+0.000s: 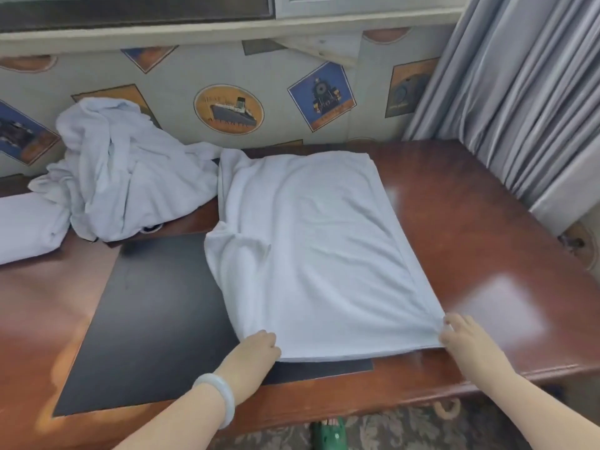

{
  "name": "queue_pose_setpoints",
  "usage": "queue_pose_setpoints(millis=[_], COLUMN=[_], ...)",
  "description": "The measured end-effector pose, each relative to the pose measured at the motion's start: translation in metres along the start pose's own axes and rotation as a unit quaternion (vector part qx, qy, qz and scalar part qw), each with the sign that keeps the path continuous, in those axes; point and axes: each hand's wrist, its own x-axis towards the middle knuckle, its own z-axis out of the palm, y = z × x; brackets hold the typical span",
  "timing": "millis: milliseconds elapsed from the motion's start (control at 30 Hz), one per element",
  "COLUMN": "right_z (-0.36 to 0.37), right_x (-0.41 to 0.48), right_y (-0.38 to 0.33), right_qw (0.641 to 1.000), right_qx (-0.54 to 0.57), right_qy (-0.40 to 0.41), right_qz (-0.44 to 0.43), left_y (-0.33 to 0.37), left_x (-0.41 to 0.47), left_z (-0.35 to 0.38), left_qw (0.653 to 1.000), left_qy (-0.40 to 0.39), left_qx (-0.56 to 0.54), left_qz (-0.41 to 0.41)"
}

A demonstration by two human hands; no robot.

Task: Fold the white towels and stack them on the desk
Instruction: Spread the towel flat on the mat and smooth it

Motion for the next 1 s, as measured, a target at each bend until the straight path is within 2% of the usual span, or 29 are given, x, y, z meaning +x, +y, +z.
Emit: queue_pose_setpoints(millis=[67, 133, 233, 333, 400, 467, 567, 633, 667, 700, 867, 900, 933, 967, 1000], right_z=[-0.002, -0.009, -0.012, -0.007, 0.005, 0.022, 0.046, 0.053, 0.052, 0.052, 0.051, 0.051, 0.052, 0.052, 0.052], right_x=[-0.013, -0.019, -0.002, 0.044, 0.072, 0.085, 0.078, 0.075, 0.075, 0.076, 0.078, 0.078, 0.078, 0.078, 0.077], right_y=[-0.013, -0.031, -0.082, -0.158, -0.205, -0.238, -0.257, -0.257, -0.257, -0.257, -0.258, -0.257, -0.257, -0.256, -0.256], right_qw=[0.999, 0.997, 0.997, 0.993, 0.99, 0.986, 0.99, 0.991, 0.991, 0.991, 0.991, 0.991, 0.991, 0.992, 0.992], right_qx=[-0.021, -0.039, 0.01, 0.079, 0.125, 0.161, 0.12, 0.108, 0.109, 0.109, 0.1, 0.096, 0.093, 0.09, 0.088], right_qy=[0.012, 0.008, 0.061, 0.093, 0.071, 0.047, 0.05, 0.053, 0.052, 0.05, 0.046, 0.048, 0.049, 0.047, 0.045], right_qz=[0.029, 0.061, 0.035, -0.006, -0.003, 0.023, 0.051, 0.059, 0.061, 0.066, 0.081, 0.081, 0.08, 0.078, 0.077], left_y=[0.008, 0.011, 0.015, 0.022, 0.023, 0.017, -0.007, -0.025, -0.033, -0.039, -0.051, -0.056, -0.063, -0.07, -0.077], left_x=[-0.009, -0.023, -0.039, -0.046, -0.048, -0.047, -0.04, -0.028, -0.02, -0.011, 0.038, 0.043, 0.041, 0.036, 0.025], left_z=[0.019, 0.043, 0.06, 0.055, 0.049, 0.042, 0.031, 0.026, 0.023, 0.018, -0.009, -0.012, -0.015, -0.013, -0.009], left_qw=[0.997, 0.994, 0.989, 0.99, 0.983, 0.949, 0.852, 0.793, 0.78, 0.779, 0.836, 0.835, 0.814, 0.768, 0.703], left_qy=[0.073, 0.099, 0.147, 0.118, 0.12, 0.169, 0.282, 0.282, 0.257, 0.231, 0.176, 0.172, 0.187, 0.216, 0.253], left_qx=[-0.02, -0.041, -0.029, -0.069, -0.135, -0.263, -0.389, -0.446, -0.467, -0.473, -0.391, -0.392, -0.423, -0.481, -0.546], left_qz=[-0.008, -0.013, -0.015, -0.027, -0.032, -0.04, -0.208, -0.304, -0.329, -0.341, -0.342, -0.345, -0.352, -0.364, -0.379])
